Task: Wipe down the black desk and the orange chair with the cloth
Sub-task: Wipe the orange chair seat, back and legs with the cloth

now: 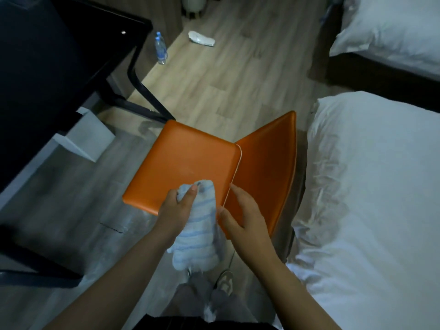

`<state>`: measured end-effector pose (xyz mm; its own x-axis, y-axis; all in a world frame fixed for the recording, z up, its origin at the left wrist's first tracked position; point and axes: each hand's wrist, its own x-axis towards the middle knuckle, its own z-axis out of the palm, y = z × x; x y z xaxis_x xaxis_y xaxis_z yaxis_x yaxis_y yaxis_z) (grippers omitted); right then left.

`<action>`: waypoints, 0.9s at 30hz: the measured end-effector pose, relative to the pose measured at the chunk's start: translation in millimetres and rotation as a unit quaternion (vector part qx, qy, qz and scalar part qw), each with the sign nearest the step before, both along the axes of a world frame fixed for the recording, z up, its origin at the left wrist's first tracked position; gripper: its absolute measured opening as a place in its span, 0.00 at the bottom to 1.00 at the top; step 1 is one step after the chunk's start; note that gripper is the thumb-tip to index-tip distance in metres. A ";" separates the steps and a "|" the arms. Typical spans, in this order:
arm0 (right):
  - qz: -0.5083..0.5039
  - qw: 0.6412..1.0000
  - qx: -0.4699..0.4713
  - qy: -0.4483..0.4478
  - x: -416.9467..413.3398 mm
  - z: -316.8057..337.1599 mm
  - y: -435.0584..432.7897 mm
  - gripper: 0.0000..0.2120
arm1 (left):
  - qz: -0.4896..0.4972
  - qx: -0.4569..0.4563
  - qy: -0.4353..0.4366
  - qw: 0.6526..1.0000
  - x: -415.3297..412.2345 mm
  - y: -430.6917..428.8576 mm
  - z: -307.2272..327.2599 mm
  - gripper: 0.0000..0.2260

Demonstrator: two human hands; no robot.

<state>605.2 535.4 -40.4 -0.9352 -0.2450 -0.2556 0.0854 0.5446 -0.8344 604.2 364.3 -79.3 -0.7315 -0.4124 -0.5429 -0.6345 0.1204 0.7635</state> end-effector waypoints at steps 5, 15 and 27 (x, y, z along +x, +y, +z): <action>0.082 0.996 -0.016 0.027 10.6 8.8 -5.1 0.29 | 0.051 0.151 0.032 0.987 11.3 6.4 34.8 0.31; 0.060 0.995 -0.074 0.017 -7.2 9.6 -50.4 0.33 | 0.035 0.353 0.054 0.934 -5.3 -28.2 60.8 0.21; -0.108 0.986 -0.117 0.041 -27.6 -28.5 -171.7 0.16 | -0.148 0.251 0.017 0.957 -53.1 -165.3 30.8 0.17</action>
<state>577.5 363.7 -69.0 -0.9872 -0.0814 -0.1372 0.1053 0.3137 -0.9437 551.0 199.0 -48.4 -0.7967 0.1211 -0.5921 -0.6031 -0.0957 0.7919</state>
